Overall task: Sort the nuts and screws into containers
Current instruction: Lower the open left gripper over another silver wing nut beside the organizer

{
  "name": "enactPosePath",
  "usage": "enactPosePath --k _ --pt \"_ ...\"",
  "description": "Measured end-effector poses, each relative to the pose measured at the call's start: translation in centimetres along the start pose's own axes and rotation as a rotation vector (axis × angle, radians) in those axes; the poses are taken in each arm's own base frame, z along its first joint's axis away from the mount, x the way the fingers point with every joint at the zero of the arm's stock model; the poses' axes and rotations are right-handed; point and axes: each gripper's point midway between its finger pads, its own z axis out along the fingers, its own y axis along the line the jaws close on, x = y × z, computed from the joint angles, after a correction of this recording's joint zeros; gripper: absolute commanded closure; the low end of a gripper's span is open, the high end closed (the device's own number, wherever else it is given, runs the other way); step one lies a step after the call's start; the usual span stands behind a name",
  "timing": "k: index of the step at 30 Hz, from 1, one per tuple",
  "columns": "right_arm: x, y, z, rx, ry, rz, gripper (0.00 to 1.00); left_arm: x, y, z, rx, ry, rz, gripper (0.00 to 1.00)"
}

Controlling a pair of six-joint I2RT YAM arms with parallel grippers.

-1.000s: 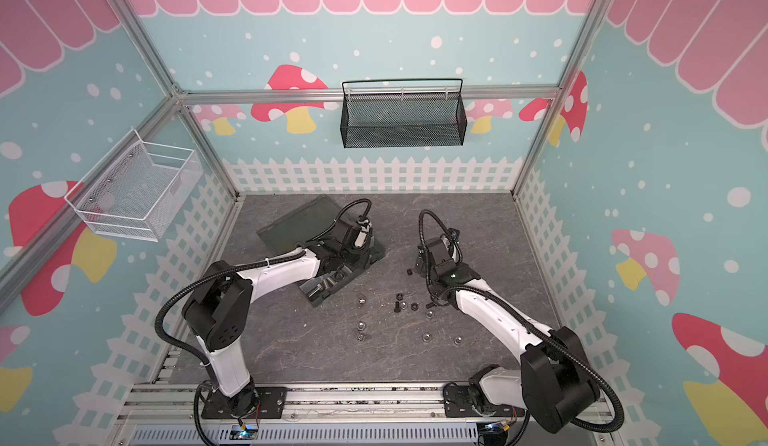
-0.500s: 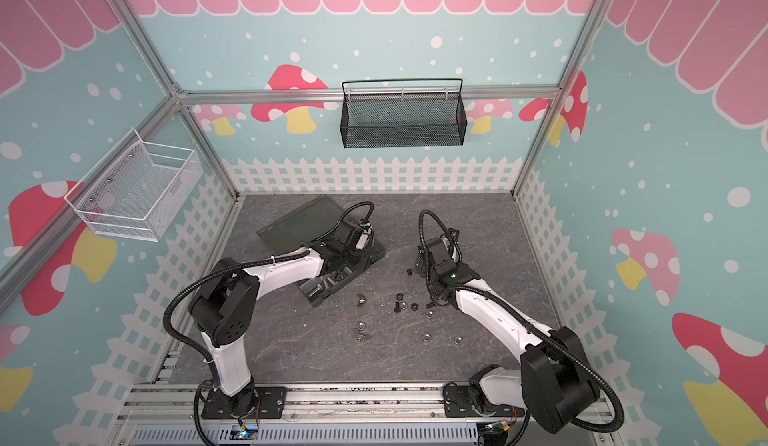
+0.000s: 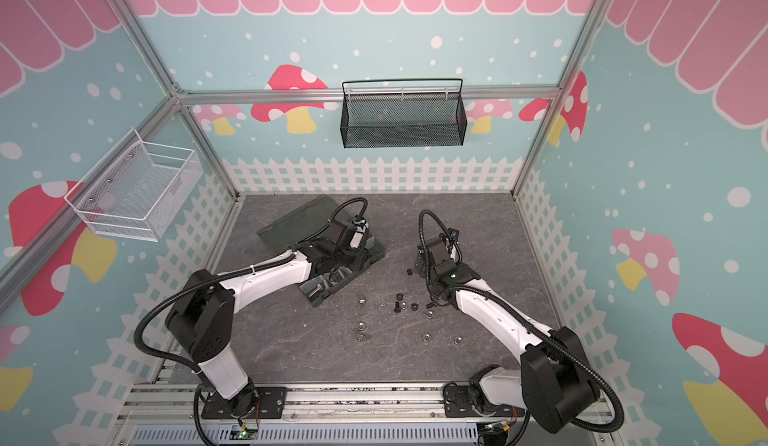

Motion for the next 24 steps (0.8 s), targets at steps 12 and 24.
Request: enactPosePath --k 12,24 --pt "0.0 0.0 0.0 0.000 0.000 0.008 0.01 8.1 -4.6 -2.3 -0.007 0.183 -0.058 0.39" --pt "0.0 0.0 0.0 -0.002 0.001 0.012 0.01 13.2 -5.6 0.0 -0.048 0.343 -0.135 0.41"
